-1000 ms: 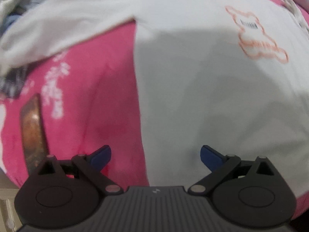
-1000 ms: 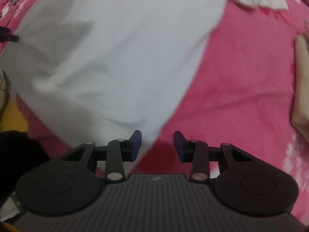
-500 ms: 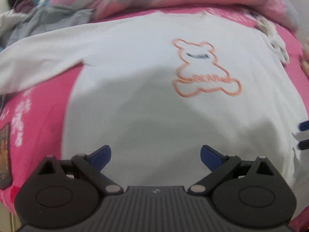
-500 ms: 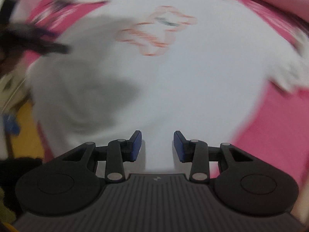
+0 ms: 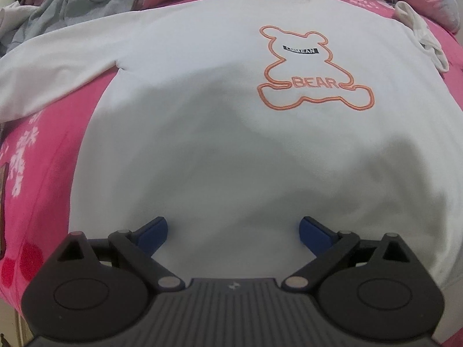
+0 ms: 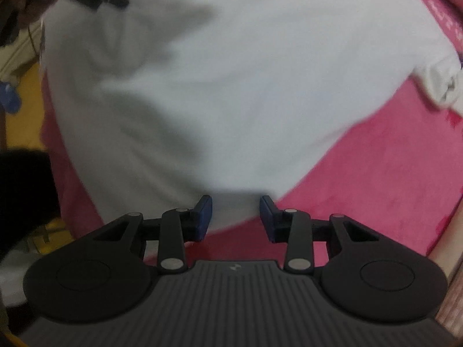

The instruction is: Fold clothes

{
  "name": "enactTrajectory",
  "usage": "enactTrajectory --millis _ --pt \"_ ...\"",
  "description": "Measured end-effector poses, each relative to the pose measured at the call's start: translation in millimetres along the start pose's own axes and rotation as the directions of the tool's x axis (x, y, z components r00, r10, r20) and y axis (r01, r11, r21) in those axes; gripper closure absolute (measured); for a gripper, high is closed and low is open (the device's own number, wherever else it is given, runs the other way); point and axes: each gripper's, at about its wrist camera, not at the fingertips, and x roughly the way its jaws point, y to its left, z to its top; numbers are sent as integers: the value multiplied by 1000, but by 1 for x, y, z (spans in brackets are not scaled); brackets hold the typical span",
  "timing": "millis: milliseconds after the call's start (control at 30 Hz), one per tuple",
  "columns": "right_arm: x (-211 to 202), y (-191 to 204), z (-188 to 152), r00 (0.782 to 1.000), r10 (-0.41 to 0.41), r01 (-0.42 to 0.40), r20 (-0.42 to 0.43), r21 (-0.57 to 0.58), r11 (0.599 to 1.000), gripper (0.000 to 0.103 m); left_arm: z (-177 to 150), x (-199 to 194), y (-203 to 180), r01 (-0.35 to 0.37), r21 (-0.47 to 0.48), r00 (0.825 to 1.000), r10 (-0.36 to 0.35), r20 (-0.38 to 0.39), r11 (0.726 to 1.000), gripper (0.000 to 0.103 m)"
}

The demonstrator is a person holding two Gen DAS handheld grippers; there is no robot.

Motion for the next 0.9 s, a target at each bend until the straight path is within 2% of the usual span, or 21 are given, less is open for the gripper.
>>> enactTrajectory --millis 200,467,700,733,867,900 --pt "-3 -8 38 989 82 -91 124 76 993 67 3 -2 6 -20 -50 1000 20 -16 999 4" --pt "-2 -17 73 976 138 -163 166 147 976 66 9 -16 19 -29 -142 998 35 43 990 4" --pt "10 -8 105 965 171 -216 197 236 947 62 20 -25 17 27 -206 994 -5 107 978 2" --pt "11 -6 108 964 171 -218 204 240 946 58 22 -26 16 36 -215 993 -11 117 976 2" --pt "17 -1 124 959 156 -218 235 266 939 51 28 -31 15 70 -250 988 -31 154 966 2" --pt "18 0 127 960 149 -214 239 274 938 45 29 -33 15 75 -258 986 -34 162 963 2"
